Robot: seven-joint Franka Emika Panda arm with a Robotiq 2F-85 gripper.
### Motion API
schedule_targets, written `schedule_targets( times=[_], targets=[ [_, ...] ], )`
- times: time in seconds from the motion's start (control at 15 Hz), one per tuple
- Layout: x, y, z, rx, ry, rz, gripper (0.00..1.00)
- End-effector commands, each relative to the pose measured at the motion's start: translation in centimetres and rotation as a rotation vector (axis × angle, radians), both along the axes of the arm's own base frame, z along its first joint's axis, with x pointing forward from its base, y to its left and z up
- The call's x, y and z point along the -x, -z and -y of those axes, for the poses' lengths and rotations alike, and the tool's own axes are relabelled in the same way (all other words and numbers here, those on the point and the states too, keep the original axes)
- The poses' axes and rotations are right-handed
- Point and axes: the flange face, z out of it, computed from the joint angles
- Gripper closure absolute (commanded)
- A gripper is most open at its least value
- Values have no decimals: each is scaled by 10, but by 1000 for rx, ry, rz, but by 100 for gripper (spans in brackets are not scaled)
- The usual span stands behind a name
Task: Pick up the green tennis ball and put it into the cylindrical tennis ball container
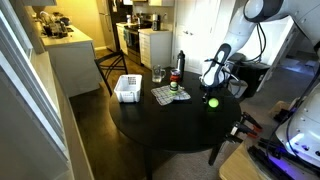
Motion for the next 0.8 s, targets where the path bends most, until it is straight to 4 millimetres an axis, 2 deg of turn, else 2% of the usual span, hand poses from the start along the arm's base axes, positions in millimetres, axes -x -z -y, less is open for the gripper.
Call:
schedule_targets(
  times=[0.0,0.2,0.67,0.73],
  targets=[
    [10,-15,1,11,-35,-11,20],
    [17,-16,4,20,-27,-44,2],
    [39,-14,6,27,-25,-119,0],
    [40,-15,6,32,-29,-121,4]
  ],
)
